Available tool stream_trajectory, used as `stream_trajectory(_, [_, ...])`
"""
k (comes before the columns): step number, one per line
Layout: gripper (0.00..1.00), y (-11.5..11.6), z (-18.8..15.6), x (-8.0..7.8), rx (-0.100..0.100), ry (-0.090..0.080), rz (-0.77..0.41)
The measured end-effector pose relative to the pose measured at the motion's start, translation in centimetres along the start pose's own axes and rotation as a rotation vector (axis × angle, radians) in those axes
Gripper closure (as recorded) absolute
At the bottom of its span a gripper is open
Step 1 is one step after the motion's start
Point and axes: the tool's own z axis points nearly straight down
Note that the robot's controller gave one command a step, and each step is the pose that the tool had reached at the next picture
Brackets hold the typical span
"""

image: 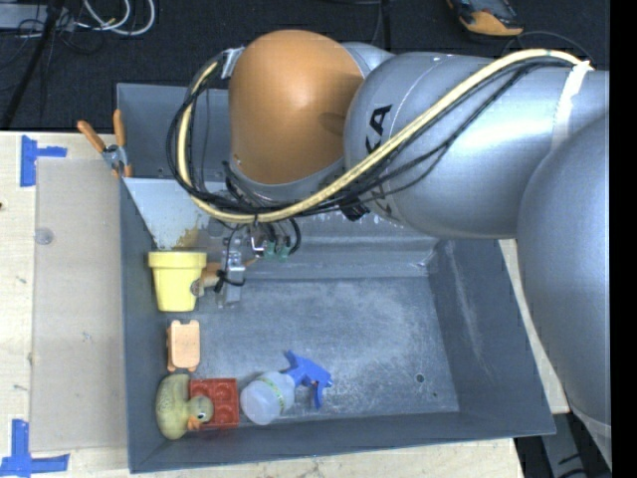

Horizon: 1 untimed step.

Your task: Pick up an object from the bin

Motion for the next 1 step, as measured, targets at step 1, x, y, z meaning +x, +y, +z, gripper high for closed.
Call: stream_trajectory(1, [0.0,-0.13,-0.52,-0.16,-0.001,-0.008,0.004])
